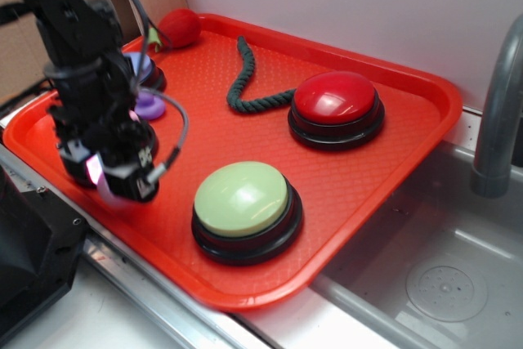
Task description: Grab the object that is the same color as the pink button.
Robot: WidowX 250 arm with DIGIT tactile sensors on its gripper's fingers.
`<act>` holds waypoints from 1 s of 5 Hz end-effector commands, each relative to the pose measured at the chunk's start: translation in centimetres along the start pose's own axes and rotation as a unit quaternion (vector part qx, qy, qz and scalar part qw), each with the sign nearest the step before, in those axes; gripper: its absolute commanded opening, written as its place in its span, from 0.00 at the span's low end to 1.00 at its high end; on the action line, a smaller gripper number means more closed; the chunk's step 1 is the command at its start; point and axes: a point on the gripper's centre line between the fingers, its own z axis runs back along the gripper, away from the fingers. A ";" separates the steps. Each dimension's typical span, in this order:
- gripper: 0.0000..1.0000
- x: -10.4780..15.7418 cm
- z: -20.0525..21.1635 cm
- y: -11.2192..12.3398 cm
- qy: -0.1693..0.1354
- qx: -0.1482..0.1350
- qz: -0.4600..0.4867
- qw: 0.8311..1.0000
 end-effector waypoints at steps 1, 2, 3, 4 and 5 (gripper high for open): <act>0.00 4.4 10.6 0.6 -0.052 -0.008 -0.011 0.999; 0.00 6.9 12.5 -1.0 -0.045 0.030 -0.038 0.998; 0.00 8.3 13.8 -1.3 -0.063 0.047 -0.053 0.996; 0.00 8.9 14.5 -0.8 -0.075 0.055 -0.052 0.994; 0.00 9.3 14.8 -0.6 -0.086 0.049 -0.059 0.993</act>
